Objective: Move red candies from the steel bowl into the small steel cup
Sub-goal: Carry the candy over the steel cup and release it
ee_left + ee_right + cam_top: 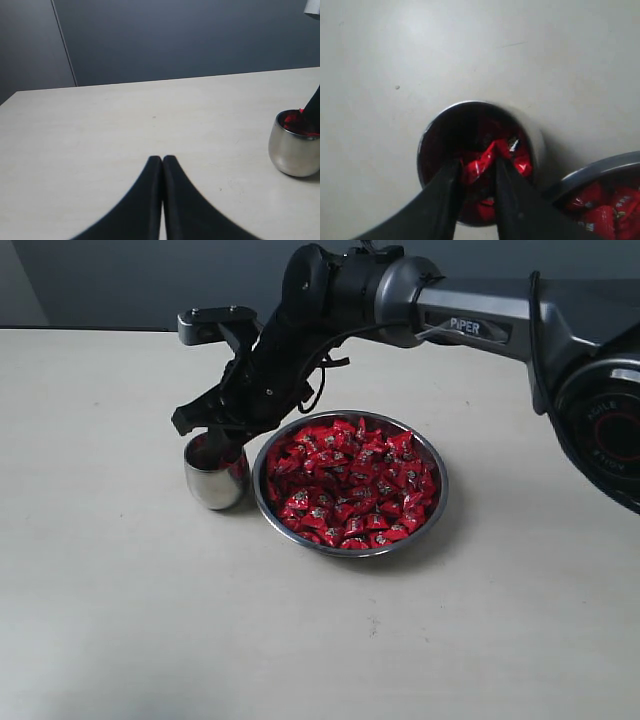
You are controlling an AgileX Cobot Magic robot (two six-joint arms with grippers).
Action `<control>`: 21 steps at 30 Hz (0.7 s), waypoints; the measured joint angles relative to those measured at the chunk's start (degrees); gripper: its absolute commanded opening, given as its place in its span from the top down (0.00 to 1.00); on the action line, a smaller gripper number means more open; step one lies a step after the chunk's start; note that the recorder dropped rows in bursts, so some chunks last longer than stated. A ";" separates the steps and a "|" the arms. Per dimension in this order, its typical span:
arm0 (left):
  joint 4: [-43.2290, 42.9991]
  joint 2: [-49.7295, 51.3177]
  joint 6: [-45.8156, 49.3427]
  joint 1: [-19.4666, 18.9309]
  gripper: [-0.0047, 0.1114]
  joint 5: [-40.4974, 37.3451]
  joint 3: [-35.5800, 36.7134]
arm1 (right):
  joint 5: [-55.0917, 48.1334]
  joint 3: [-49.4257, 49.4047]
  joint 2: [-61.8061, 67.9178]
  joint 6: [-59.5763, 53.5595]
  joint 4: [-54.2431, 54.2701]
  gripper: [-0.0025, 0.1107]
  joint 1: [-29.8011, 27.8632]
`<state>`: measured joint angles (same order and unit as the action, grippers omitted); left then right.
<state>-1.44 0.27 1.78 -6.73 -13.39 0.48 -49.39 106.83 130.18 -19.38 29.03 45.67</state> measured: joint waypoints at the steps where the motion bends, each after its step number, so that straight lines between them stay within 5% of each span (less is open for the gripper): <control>1: 0.00 0.00 0.00 0.00 0.96 0.00 0.00 | 0.00 0.00 0.08 0.00 0.00 0.97 0.00; 3: 0.00 0.00 0.00 0.00 0.96 0.00 0.00 | 0.14 0.00 0.13 0.11 0.00 0.93 0.00; 8: 0.00 0.00 0.00 0.00 0.96 0.00 0.00 | 0.52 0.00 0.35 0.24 0.00 0.64 0.00; 21: 0.00 0.00 0.00 0.00 0.96 0.00 0.00 | -0.65 0.48 -0.85 1.77 -2.39 0.63 0.10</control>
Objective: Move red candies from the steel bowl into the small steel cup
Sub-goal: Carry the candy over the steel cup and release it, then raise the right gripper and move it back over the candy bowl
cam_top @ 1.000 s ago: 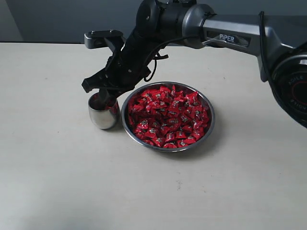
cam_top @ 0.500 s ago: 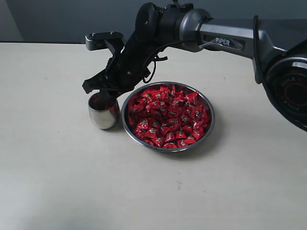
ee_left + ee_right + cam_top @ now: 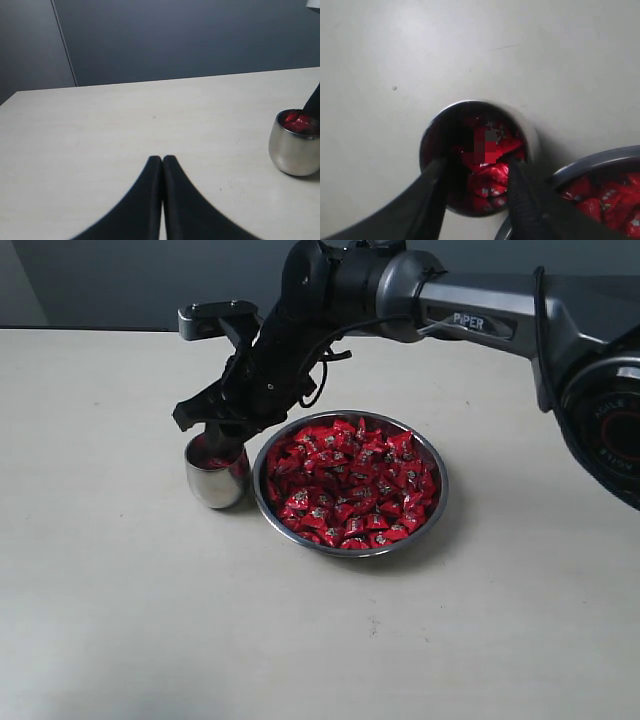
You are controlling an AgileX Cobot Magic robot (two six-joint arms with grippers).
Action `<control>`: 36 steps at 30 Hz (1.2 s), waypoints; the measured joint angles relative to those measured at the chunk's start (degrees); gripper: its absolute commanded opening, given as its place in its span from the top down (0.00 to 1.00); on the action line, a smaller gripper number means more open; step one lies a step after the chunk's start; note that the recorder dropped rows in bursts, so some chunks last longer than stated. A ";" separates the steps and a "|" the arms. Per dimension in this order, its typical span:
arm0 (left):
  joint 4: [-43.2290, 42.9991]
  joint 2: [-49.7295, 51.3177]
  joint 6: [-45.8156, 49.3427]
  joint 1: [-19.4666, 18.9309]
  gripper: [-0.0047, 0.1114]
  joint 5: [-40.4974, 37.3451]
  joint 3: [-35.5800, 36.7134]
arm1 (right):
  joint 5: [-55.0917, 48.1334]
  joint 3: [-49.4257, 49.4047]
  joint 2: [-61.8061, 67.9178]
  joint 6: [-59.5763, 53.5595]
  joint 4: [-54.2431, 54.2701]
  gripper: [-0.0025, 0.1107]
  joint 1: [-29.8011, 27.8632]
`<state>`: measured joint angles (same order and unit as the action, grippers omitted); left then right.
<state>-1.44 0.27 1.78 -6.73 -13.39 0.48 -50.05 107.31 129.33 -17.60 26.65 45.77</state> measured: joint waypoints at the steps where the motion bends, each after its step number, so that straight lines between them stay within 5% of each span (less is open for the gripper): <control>1: 0.00 0.00 0.00 0.00 0.96 0.00 0.00 | 0.00 0.00 -0.39 0.12 -0.41 0.63 0.00; 19: 0.00 0.00 0.00 0.00 0.96 0.00 0.00 | -7.33 -0.08 -8.41 3.43 -6.28 0.63 -2.83; 36: 0.00 0.00 0.00 0.00 0.96 0.00 0.00 | -1.90 -14.83 -16.74 3.46 -7.10 0.63 -7.29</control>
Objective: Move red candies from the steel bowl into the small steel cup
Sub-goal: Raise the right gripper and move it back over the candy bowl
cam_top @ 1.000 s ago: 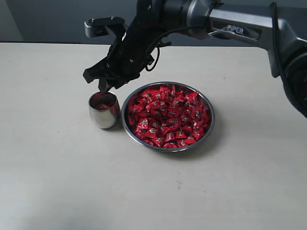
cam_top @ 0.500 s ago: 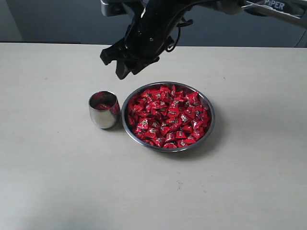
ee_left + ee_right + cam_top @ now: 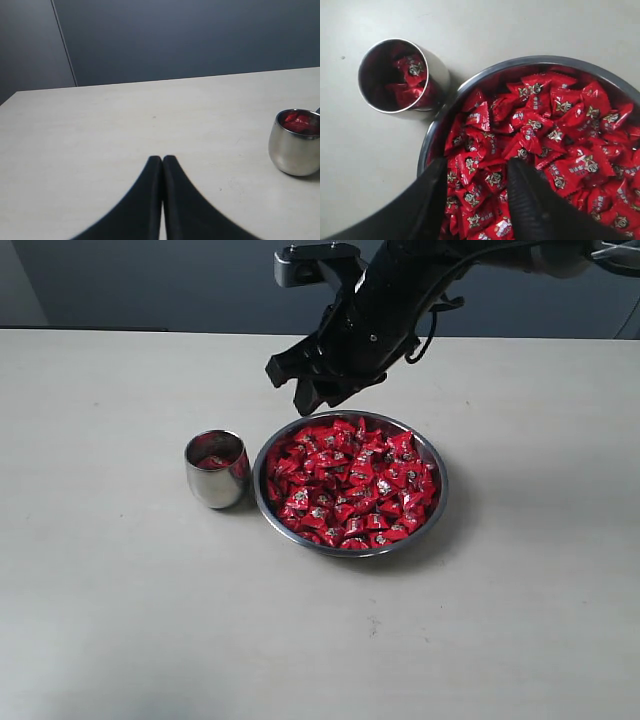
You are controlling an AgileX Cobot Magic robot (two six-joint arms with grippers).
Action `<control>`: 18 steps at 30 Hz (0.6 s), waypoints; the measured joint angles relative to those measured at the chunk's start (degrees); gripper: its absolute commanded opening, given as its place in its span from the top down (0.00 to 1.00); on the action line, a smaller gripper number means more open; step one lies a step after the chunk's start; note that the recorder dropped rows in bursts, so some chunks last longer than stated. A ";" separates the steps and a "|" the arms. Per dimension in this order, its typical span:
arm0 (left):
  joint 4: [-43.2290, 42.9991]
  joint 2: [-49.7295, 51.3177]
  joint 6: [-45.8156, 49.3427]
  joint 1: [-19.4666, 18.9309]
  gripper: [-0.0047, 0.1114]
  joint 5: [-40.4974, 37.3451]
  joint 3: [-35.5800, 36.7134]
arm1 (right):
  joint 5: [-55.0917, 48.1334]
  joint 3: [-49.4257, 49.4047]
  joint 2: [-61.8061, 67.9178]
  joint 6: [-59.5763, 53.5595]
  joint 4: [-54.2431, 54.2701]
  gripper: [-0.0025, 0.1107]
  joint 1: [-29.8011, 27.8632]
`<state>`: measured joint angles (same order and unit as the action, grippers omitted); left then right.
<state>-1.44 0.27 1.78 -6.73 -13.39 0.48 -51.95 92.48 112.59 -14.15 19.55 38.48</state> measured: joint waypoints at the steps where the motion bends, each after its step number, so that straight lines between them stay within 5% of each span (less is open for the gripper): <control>1: 0.00 0.00 0.00 0.00 0.96 0.00 0.00 | 0.00 0.00 -0.03 0.00 0.00 0.63 0.00; 18: 0.00 0.00 0.00 0.00 0.96 0.00 0.00 | 0.39 0.00 -0.27 0.00 0.00 0.63 -0.12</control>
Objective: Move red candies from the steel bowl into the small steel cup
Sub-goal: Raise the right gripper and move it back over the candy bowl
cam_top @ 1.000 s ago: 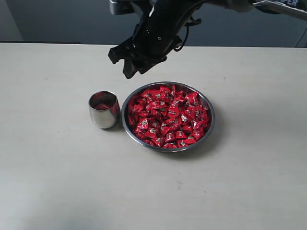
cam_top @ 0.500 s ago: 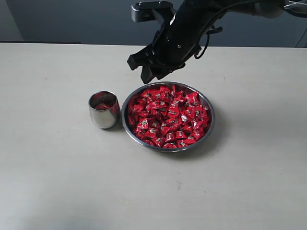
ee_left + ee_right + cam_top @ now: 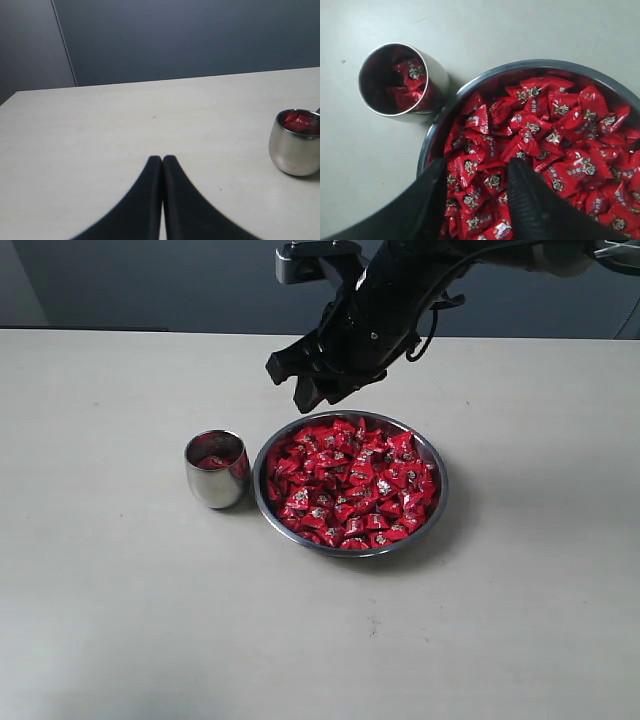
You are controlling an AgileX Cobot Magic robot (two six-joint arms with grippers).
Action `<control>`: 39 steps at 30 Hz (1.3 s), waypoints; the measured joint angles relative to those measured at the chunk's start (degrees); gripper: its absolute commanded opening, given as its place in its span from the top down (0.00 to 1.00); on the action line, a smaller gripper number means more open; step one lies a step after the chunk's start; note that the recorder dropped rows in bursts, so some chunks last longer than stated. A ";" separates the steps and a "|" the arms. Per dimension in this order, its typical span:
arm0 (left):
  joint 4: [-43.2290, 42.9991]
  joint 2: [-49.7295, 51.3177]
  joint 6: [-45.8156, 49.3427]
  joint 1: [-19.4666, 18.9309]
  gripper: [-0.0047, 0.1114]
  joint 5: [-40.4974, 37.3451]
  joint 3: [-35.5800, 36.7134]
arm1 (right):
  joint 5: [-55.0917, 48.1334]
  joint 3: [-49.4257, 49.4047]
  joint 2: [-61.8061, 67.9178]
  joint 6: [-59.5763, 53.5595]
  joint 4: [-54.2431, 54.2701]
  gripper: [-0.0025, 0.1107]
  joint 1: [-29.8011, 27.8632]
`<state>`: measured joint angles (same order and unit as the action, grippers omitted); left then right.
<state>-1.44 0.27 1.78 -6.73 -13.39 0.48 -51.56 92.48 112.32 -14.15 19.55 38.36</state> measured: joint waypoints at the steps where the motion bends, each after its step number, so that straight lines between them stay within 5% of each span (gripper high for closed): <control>1: 0.00 0.00 0.00 0.00 0.96 0.00 0.00 | 0.00 0.00 0.00 0.00 0.00 0.63 0.00; 39: 0.00 0.00 0.00 0.00 0.96 0.00 0.00 | -1.11 0.00 0.00 -0.11 0.20 0.63 0.00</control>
<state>-1.44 0.27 1.78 -6.73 -13.39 0.48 -52.67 92.48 112.32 -14.26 19.75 38.36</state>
